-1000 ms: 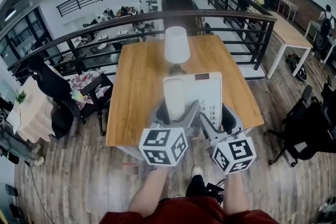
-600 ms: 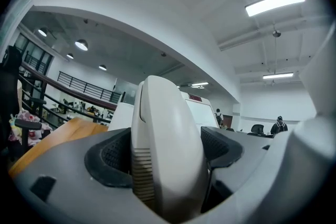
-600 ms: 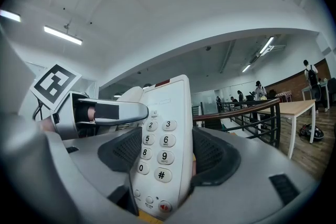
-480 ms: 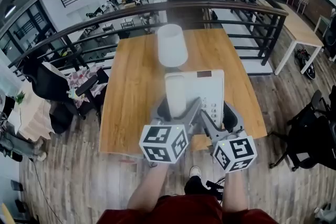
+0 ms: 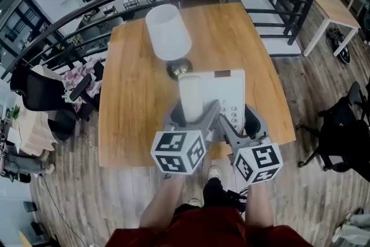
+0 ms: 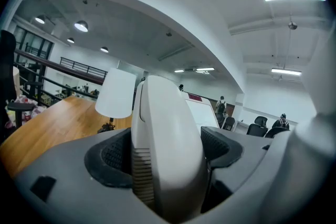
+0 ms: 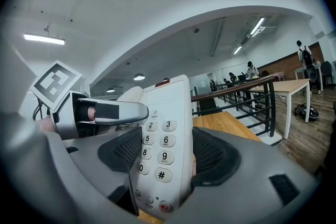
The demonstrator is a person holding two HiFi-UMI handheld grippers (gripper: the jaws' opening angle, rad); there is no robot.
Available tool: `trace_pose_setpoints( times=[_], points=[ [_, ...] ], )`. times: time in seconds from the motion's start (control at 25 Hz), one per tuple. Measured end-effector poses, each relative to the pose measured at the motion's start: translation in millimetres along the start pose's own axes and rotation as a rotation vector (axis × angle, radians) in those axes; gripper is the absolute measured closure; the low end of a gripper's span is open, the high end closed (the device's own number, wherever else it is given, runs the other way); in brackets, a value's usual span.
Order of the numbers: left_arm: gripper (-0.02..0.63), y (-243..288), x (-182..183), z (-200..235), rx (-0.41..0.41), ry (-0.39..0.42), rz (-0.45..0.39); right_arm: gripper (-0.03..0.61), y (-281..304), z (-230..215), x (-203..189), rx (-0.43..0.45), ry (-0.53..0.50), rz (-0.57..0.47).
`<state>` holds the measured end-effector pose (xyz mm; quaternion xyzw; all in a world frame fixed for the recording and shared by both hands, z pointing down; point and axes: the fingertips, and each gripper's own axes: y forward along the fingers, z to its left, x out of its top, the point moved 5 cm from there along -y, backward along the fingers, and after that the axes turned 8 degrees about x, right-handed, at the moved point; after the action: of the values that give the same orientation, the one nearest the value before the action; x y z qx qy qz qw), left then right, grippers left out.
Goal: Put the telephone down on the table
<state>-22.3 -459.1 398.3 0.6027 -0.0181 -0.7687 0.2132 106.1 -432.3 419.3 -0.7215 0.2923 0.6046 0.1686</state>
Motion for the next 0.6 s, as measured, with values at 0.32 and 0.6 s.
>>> trace_pose_setpoints(
  times=[0.32, 0.6],
  points=[
    [0.216, 54, -60, 3, 0.011, -0.041, 0.130, 0.281, 11, -47, -56, -0.032, 0.075, 0.104],
    [0.216, 97, -108, 17, 0.028, -0.071, 0.239, 0.281, 30, -79, -105, -0.049, 0.148, 0.192]
  ],
)
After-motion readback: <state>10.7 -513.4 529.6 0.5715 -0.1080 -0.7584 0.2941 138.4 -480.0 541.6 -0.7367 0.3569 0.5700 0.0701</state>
